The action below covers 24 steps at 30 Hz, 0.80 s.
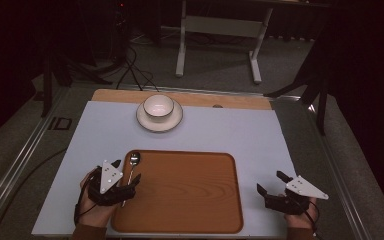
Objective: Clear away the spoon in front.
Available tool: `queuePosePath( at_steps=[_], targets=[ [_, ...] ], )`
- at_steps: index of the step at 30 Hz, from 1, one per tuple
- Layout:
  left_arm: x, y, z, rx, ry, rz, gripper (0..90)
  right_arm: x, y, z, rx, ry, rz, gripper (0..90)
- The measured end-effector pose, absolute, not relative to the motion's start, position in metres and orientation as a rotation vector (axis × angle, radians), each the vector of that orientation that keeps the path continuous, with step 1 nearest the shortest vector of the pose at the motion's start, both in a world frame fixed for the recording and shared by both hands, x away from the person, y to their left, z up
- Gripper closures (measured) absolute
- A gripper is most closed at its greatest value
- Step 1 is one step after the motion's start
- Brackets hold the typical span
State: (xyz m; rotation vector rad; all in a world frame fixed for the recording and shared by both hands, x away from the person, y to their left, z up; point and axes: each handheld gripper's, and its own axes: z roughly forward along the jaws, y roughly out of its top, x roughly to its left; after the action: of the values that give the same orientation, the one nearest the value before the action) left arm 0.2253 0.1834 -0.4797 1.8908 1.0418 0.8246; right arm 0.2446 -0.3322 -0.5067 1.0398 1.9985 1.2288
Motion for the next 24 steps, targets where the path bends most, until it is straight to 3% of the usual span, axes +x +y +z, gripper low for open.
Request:
queuePosePath(
  at_steps=[24],
  targets=[
    [0.244,0.231,-0.476,1.73,1.195,0.879,23.4,0.245,-0.336,-0.506,1.051,1.976,1.227,12.8]
  ],
)
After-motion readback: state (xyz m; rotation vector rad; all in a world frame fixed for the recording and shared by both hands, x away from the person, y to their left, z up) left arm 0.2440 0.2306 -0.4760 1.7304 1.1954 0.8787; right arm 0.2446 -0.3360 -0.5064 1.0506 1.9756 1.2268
